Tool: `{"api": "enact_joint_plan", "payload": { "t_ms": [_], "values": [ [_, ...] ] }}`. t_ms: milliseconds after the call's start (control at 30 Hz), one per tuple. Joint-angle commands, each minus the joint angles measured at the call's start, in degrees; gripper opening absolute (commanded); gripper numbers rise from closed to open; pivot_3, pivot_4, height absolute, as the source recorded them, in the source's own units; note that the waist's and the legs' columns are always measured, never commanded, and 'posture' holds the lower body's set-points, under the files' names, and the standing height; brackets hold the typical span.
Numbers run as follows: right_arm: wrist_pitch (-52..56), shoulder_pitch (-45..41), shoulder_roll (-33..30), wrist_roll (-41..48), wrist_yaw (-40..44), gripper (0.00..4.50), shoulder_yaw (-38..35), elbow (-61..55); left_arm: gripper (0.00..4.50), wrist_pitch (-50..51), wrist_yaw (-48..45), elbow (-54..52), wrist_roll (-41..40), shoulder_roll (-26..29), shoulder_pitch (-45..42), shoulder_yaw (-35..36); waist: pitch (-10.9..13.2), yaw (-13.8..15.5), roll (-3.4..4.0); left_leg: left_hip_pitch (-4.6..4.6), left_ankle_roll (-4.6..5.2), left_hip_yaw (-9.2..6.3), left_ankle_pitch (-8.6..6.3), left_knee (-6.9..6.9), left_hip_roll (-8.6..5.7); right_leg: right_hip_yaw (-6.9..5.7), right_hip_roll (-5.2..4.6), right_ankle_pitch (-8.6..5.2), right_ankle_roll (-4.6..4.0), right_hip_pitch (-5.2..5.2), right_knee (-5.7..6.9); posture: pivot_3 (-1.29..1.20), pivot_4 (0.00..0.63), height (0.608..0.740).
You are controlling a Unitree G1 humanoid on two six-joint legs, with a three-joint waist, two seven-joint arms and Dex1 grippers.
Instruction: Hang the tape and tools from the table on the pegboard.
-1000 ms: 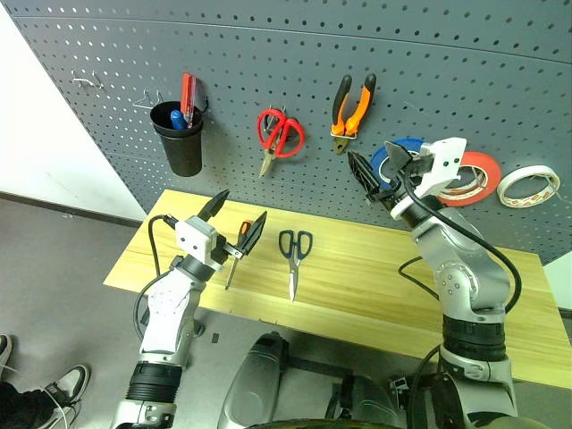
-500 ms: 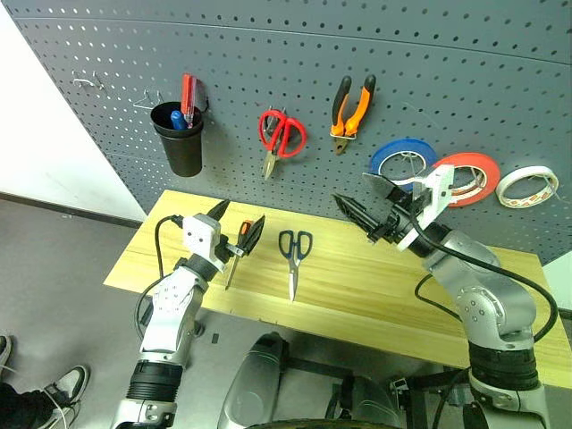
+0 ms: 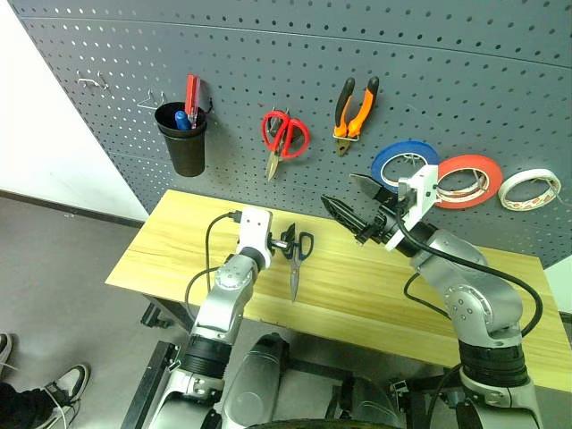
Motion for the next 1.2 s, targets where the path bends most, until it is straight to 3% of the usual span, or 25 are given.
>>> {"api": "enact_joint_plan", "payload": {
  "t_ms": [33,133,467,1033,1200],
  "values": [
    [-1.4,-1.3,0.6,-0.3,-0.8,4.48,0.1,-1.7,4.50,4.2,3.6,0.1,2.5,-1.6,-1.1,-1.2,0.0,-0.1,0.00,0.00,0.00,-0.01,0.00,-0.01,-0.01,0.00,0.00,0.00,0.00,0.00,0.00,0.35,0.051,0.629],
    [-0.5,-1.7,0.7,0.0,-1.2,4.48,0.1,-1.8,4.50,7.8,5.3,1.0,2.7,-2.8,-1.6,-0.9,0.0,-0.1,0.00,0.01,0.00,-0.03,0.00,-0.01,-0.01,0.00,0.00,0.00,0.00,0.00,0.00,0.34,0.052,0.629],
    [5.9,2.8,-9.9,-3.7,2.9,4.48,4.1,-2.2,4.50,16.0,6.3,6.8,1.6,-4.6,-3.9,-0.4,0.0,-0.1,-0.01,0.02,0.00,-0.16,0.00,0.01,-0.09,0.02,-0.02,0.00,0.00,0.19,-0.01,0.32,0.056,0.629],
    [6.0,4.2,-9.8,-3.9,3.4,4.48,4.4,-3.9,4.50,15.0,8.6,26.6,-0.1,-10.3,-15.1,3.9,0.0,-0.3,-0.02,0.52,0.00,-0.28,0.00,-0.01,-0.14,0.05,0.00,0.00,0.00,0.67,-0.10,0.30,0.049,0.629],
    [6.0,4.5,-9.5,-4.1,3.0,4.48,4.5,-4.3,4.50,15.9,10.3,26.5,0.6,-10.5,-15.0,2.5,-0.1,-0.3,-0.01,0.69,0.01,-0.26,0.00,-0.05,-0.12,0.05,0.01,0.00,-0.01,0.78,-0.10,0.30,0.049,0.629]
  ]
}}
